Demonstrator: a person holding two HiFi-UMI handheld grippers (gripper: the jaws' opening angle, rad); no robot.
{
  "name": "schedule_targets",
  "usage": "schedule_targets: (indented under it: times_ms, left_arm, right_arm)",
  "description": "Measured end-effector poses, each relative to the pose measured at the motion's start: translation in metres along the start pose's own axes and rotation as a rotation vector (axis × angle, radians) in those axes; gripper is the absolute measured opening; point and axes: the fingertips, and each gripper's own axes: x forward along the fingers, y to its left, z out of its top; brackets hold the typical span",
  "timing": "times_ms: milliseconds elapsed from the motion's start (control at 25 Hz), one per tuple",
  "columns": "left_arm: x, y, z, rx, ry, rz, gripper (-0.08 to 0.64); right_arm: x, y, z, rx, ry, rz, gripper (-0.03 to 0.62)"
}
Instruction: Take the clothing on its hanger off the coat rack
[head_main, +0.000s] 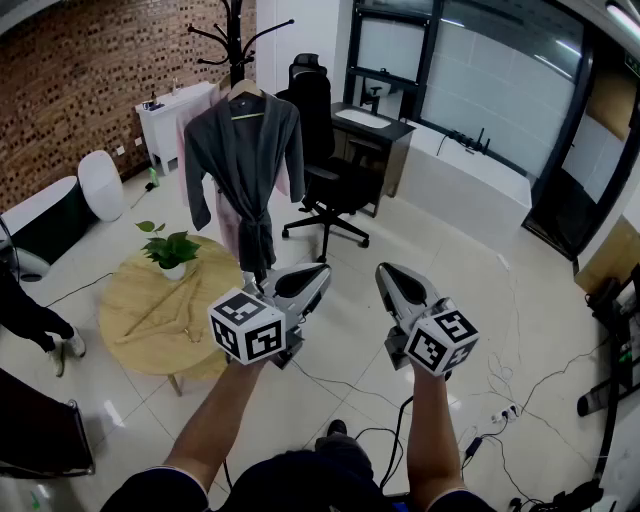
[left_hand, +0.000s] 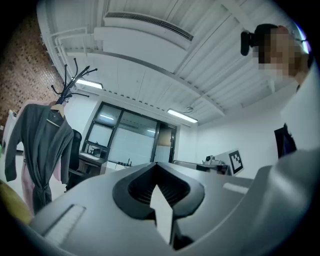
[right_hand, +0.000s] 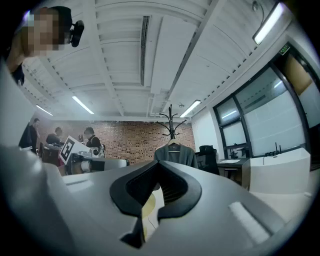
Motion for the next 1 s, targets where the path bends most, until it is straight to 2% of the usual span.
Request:
schedule_targets:
  times_ms: [400, 720, 1000]
  left_arm:
    - [0.069, 0.032, -0.003, 0.017, -0.007, 0.032, 0.006]
    - [0.131, 0.055, 0.006, 0.046, -0.015, 0.097, 0.006]
    - [0.160, 0.088, 0.015, 0.084, -0.001, 0.146, 0.006]
  right_arm:
    - [0.023, -0.072, 0.001, -0.022, 0.025, 0.038, 0.002]
    - [0.043, -0.142, 0.011, -0.059, 0.056, 0.086, 0.002]
    - [0.082, -0.173, 0.023, -0.076, 0.028, 0.145, 0.002]
